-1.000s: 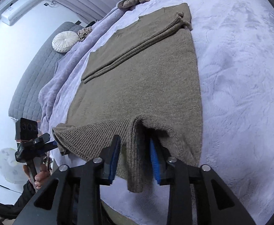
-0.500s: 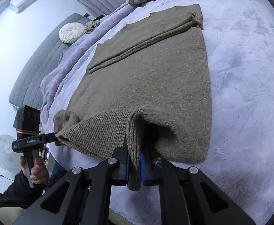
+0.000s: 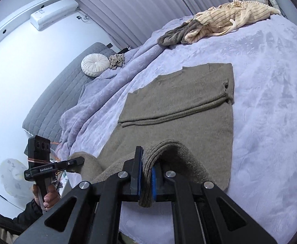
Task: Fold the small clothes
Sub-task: 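Lift the hem with both grippers and fold it toward the collar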
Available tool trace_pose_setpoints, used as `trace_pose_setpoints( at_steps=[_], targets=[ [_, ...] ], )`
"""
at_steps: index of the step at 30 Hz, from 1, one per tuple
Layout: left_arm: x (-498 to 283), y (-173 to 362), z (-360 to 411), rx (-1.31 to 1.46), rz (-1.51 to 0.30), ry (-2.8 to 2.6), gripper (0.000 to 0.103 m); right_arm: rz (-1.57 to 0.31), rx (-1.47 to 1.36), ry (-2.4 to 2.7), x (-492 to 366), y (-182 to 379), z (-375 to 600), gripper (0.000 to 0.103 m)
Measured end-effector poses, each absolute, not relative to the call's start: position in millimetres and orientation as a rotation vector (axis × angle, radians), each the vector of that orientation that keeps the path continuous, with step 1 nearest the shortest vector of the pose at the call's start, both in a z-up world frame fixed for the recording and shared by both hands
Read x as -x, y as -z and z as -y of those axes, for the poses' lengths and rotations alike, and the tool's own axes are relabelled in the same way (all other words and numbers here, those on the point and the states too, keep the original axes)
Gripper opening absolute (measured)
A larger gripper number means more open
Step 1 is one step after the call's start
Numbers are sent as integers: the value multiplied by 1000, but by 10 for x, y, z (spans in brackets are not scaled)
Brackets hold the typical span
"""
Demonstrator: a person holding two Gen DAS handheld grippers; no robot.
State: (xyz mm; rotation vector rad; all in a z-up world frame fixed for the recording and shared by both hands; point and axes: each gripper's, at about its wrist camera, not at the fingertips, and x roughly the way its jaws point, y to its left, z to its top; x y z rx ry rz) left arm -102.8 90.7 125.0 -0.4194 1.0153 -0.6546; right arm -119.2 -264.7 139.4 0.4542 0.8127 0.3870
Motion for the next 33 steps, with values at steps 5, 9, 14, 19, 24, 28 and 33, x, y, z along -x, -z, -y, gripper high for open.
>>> trace_pose_setpoints(
  at_steps=[5,9,14,19,24,28,33],
  targets=[
    [811,-1387,-935,443,-966,615,13,-828,-478,-329,940,-1450,2709,8],
    [657,-1428,-889,419,-966,593,13,-836,-463,-317,829,-1494,2710,8],
    [482,-1486,-822,401,-961,563,13,-831,-447,-299,682,-1607,2706,8],
    [316,-1542,-767,402,-957,540,13,-836,-445,-273,489,-1683,2749,8],
    [140,-1582,-701,398,-964,524,13,-835,-447,-256,319,-1718,2774,8],
    [21,-1615,-640,376,-967,517,13,-842,-463,-239,186,-1709,2819,8],
    [-151,-1607,-595,370,-977,511,13,-859,-445,-214,-10,-1691,2828,8]
  ],
)
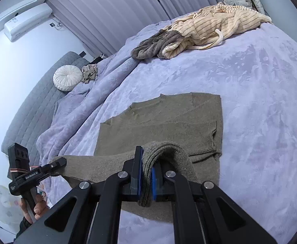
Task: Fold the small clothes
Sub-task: 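Lift the hem with both grippers and fold it toward the collar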
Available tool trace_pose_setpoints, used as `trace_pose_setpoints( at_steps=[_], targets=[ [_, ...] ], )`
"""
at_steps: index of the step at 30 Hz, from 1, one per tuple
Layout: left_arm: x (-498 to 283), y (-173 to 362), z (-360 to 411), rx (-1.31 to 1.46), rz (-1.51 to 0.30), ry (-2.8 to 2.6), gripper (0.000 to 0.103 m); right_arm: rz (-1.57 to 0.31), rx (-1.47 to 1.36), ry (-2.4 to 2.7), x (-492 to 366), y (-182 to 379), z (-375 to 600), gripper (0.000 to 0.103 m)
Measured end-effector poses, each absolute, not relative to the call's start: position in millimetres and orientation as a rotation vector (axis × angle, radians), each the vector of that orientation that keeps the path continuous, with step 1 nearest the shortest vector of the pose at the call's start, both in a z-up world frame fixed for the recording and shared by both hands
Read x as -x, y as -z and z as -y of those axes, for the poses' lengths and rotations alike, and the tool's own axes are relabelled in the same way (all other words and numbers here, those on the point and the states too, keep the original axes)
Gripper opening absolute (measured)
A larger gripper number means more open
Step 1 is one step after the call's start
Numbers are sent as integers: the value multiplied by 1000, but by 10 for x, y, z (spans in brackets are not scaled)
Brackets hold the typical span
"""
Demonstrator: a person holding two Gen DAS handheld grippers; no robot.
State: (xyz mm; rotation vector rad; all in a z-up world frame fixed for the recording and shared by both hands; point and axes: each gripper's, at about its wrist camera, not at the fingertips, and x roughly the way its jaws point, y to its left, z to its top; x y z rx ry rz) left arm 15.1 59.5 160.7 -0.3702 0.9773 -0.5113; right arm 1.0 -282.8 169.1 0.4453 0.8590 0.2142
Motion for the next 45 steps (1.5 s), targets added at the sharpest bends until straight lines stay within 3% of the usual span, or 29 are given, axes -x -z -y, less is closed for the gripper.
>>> trace_pose_setpoints(
  at_steps=[45],
  targets=[
    [-1441,-996,-249,319,-1105,432,13,-984,-452,-85,-1302,-1092,2929,8]
  ],
)
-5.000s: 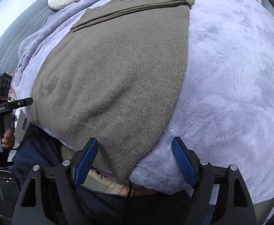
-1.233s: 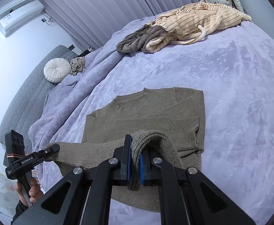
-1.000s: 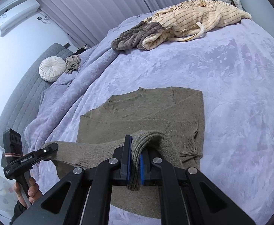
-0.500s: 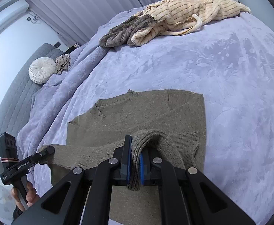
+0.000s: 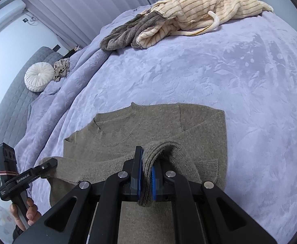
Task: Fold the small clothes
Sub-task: 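Lift the hem with both grippers and fold it toward the collar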
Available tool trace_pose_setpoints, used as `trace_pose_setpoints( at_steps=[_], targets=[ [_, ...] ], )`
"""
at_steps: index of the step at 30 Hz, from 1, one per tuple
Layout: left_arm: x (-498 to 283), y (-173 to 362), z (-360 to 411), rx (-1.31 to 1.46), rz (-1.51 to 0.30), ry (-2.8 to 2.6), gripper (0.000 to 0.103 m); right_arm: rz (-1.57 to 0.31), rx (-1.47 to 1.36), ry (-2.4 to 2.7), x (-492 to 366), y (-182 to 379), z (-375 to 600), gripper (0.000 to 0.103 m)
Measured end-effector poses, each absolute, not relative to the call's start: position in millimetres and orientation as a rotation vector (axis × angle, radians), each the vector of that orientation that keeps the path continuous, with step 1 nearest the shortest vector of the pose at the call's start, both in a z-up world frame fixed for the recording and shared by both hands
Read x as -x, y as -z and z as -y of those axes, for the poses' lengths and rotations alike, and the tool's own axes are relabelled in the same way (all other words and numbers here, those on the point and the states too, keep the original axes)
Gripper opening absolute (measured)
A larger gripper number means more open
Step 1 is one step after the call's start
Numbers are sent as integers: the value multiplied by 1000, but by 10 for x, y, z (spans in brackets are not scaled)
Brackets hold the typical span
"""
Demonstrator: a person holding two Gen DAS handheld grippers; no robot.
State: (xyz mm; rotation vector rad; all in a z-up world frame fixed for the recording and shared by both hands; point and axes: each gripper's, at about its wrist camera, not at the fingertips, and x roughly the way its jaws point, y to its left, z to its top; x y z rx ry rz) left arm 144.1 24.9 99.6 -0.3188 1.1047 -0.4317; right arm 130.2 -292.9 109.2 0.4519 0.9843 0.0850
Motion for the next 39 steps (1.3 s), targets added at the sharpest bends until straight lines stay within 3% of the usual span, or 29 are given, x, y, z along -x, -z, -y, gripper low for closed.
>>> trace_pose_setpoints(
  at_steps=[39],
  targets=[
    [-2150,-584,-24,321,-1189,392,13,-1042,-494,0,-1921,-629,3121,8]
  ],
)
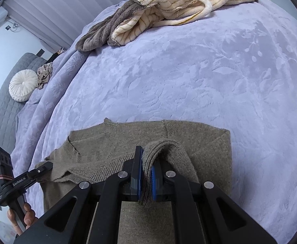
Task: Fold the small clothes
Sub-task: 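Lift the hem with both grippers and fold it toward the collar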
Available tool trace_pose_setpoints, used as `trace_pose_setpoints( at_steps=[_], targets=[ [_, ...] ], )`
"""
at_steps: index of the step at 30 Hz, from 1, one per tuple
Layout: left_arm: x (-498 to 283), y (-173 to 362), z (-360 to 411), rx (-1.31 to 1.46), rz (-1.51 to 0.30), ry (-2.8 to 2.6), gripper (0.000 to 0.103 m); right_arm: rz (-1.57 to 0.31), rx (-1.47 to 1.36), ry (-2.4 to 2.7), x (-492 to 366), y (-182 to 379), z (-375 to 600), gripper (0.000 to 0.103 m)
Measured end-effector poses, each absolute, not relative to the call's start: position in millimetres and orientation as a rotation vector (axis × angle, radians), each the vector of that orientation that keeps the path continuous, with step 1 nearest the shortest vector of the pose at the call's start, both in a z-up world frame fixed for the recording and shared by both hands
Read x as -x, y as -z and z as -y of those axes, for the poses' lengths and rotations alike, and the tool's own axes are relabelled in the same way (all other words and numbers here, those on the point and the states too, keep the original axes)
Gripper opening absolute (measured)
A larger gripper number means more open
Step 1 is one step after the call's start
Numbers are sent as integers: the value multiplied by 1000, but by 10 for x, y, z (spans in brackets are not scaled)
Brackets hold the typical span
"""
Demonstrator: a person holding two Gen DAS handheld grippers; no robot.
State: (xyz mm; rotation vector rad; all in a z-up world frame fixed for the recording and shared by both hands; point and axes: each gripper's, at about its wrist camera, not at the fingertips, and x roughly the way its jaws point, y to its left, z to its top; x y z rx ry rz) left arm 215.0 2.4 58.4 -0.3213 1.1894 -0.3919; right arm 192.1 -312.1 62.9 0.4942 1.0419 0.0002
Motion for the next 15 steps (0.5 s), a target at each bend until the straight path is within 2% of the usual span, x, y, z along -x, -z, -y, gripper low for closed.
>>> trace_pose_setpoints(
  at_steps=[15],
  targets=[
    [-2234,-348,-1,327,-1225,395,14,-1097,-491,8,-2030,-435,3149,8]
  ],
)
